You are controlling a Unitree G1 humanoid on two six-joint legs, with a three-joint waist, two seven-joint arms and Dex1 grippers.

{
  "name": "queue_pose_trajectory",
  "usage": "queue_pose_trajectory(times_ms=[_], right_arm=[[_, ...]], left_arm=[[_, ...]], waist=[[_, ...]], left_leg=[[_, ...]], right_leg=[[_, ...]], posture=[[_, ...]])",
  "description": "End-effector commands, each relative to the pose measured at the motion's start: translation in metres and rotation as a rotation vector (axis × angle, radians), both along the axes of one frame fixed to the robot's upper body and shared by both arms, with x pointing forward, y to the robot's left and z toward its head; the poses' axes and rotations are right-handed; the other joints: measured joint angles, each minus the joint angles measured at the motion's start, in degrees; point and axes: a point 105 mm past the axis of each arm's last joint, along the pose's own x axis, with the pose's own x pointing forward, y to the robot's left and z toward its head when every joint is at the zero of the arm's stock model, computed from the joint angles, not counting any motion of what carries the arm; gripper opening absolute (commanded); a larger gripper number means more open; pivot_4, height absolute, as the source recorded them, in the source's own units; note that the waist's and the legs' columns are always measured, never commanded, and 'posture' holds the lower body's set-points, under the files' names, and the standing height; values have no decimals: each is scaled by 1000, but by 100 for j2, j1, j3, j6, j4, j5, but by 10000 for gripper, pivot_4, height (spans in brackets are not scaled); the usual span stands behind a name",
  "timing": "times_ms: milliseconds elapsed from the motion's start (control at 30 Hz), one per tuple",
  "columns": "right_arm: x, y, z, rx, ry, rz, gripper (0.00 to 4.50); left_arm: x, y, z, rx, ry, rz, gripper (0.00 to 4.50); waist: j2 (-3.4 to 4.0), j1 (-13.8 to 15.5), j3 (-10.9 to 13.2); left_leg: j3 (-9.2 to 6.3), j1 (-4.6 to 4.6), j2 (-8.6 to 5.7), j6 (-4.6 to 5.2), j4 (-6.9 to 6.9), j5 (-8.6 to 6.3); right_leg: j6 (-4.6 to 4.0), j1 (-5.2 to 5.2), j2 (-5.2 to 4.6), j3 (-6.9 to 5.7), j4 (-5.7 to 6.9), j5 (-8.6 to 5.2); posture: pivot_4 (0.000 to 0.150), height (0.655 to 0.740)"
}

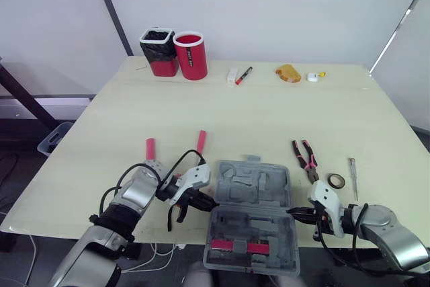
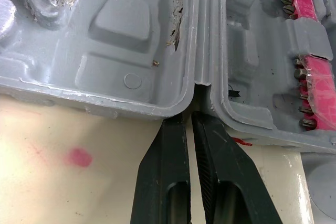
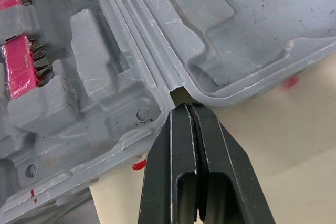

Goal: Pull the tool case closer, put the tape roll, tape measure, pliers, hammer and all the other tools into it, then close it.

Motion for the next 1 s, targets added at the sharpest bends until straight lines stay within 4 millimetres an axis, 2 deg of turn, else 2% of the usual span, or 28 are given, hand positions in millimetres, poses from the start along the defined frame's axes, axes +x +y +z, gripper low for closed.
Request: queue_pose_trajectory(times_ms=[33,533,1000], right_arm=[[-3,6,6,8,-15,37,0],[3,-2,9,-3,-42,3,0],[12,1,10,4,-94,-9,0]], left_arm=[[-6,2,-8,29,33,-15,3541],[-1,5,-7,35,17,0,3541],[-2,7,-7,39,21,-8,3541]], waist=[[0,0,0],[0,0,0],[0,0,0]], left_leg=[[0,0,0,0,0,0],[0,0,0,0,0,0],[0,0,0,0,0,0]], right_leg=[[0,0,0,0,0,0],[0,0,0,0,0,0],[0,0,0,0,0,0]], posture=[[1500,7400],[1500,7400],[1500,7400]])
